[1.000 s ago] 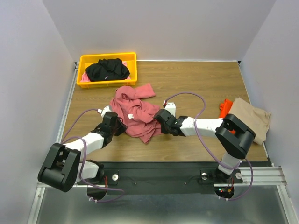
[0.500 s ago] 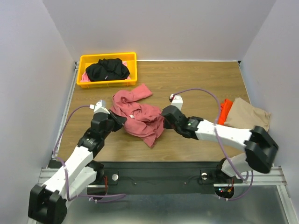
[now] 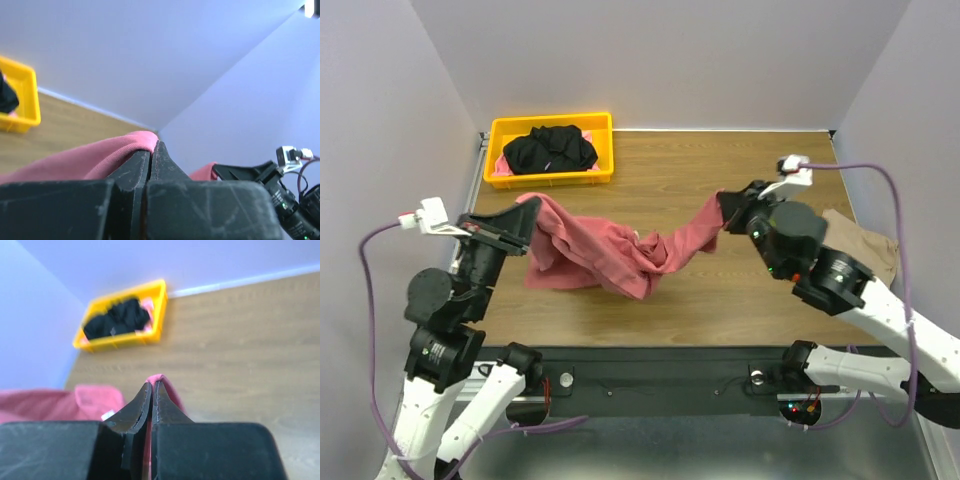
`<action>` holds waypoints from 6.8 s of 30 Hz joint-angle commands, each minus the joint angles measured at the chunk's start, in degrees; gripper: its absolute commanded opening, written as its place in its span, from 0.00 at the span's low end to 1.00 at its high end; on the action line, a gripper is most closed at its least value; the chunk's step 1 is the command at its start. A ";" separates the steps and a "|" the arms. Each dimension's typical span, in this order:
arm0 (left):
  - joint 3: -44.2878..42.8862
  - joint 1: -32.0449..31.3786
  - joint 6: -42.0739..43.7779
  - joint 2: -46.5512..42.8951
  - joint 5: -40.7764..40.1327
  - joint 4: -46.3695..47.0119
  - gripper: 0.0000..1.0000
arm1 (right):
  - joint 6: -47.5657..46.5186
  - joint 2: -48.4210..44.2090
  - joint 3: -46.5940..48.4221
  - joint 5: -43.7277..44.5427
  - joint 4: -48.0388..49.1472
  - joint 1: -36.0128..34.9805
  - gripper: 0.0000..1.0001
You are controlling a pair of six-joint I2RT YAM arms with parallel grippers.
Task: Fold and stack the t-shirts
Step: Flatten the tshirt out
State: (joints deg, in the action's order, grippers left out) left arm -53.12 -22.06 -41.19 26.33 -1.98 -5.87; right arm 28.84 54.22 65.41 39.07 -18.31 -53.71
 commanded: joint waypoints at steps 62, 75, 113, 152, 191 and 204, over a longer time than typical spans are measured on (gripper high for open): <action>22.10 2.29 -3.28 37.73 -10.15 -1.34 0.80 | 1.22 22.60 -10.30 -1.89 -3.05 37.02 0.00; 20.52 2.11 -4.96 43.37 -14.02 -2.04 0.66 | 0.51 23.13 -10.30 -2.16 -2.97 37.02 0.00; 14.01 2.11 -1.09 40.11 -14.37 -7.14 0.09 | -0.27 21.28 -11.27 -2.24 -3.05 37.01 0.00; 13.40 0.80 -0.30 42.49 -10.59 -6.97 0.21 | -1.33 22.69 -11.27 -2.42 -3.05 37.01 0.00; -40.99 0.71 8.85 10.15 -0.05 -2.92 0.00 | -12.93 0.71 59.29 -41.35 -19.13 37.01 0.00; -39.17 2.82 8.14 12.08 -1.96 -3.19 0.00 | -15.21 6.25 63.98 -32.17 -19.31 37.02 0.00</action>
State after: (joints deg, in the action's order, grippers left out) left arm -95.46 -19.92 -33.47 35.42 -1.58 -11.38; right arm 15.73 55.90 132.46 -0.89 -37.36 -16.91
